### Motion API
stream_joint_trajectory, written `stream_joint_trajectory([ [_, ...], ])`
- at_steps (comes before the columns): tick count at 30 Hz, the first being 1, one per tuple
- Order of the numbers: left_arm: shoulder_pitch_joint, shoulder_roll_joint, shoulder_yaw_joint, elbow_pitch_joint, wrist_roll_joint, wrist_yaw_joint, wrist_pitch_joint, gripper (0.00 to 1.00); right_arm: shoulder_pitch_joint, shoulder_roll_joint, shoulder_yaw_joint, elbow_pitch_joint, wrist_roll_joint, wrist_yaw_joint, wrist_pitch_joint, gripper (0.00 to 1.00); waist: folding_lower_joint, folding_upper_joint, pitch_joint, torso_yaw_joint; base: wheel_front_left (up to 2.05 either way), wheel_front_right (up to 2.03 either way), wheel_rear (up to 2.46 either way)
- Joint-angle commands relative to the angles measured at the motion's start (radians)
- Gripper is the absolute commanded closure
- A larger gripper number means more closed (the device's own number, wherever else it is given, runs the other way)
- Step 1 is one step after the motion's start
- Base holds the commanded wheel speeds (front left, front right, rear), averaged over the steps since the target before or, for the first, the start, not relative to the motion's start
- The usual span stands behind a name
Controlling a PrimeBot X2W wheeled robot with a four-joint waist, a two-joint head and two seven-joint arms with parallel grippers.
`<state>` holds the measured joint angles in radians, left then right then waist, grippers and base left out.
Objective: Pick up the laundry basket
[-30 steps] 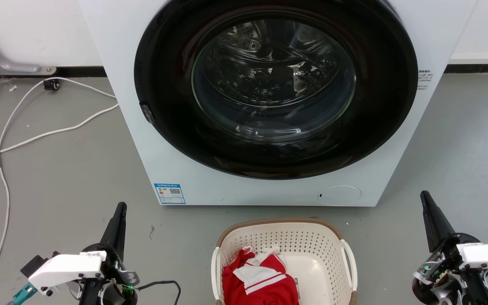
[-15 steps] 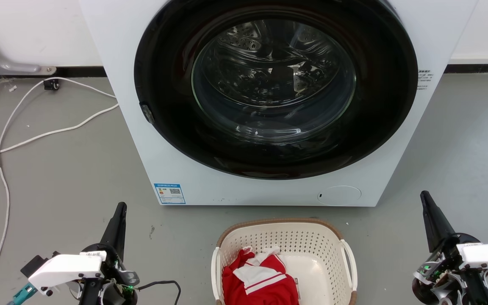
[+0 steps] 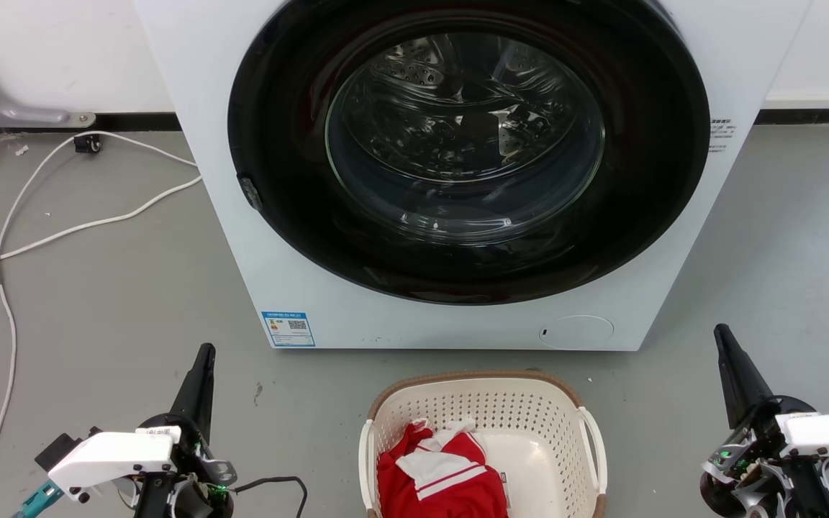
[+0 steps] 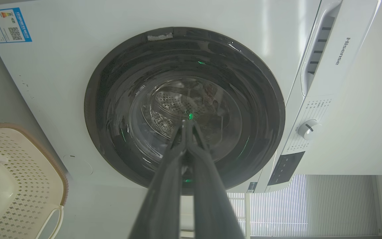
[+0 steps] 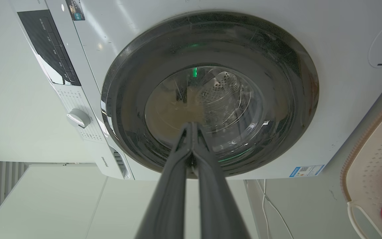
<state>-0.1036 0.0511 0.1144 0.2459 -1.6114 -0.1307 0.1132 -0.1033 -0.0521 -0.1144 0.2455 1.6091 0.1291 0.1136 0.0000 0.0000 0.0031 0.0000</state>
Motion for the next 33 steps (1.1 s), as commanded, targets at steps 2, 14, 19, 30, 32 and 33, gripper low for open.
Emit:
stream_joint_trajectory([
  [2,-0.011,0.0,0.002,0.001,0.005,0.0,0.002,1.0,-0.012,0.003,0.001,0.001,-0.001,0.003,0.001,1.0,0.0,0.0,0.0,0.0,0.0,0.0,0.0],
  [14,-0.011,0.0,0.002,0.001,0.005,0.0,0.003,1.0,-0.012,0.003,0.001,0.001,-0.001,0.003,0.001,1.0,0.0,0.0,0.0,0.0,0.0,0.0,0.0],
  [19,-0.011,0.0,0.002,0.001,0.005,0.0,0.003,1.0,-0.012,0.003,0.001,0.001,-0.001,0.003,0.001,1.0,0.0,0.0,0.0,0.0,0.0,0.0,0.0],
  [30,-0.011,0.0,0.001,0.001,0.005,0.0,0.002,1.0,-0.012,0.003,0.001,0.001,-0.001,0.003,0.001,1.0,0.0,0.0,0.0,0.0,0.0,0.0,0.0],
  [32,-0.011,0.0,0.001,0.001,0.005,0.0,0.002,1.0,-0.012,0.003,0.001,0.001,-0.001,0.003,0.001,1.0,0.0,0.0,0.0,0.0,0.0,0.0,0.0],
  [33,-0.011,0.0,0.001,0.001,0.005,0.0,0.002,1.0,-0.012,0.003,0.001,0.001,-0.001,0.003,0.0,1.0,0.0,0.0,0.0,0.0,0.0,0.0,0.0],
])
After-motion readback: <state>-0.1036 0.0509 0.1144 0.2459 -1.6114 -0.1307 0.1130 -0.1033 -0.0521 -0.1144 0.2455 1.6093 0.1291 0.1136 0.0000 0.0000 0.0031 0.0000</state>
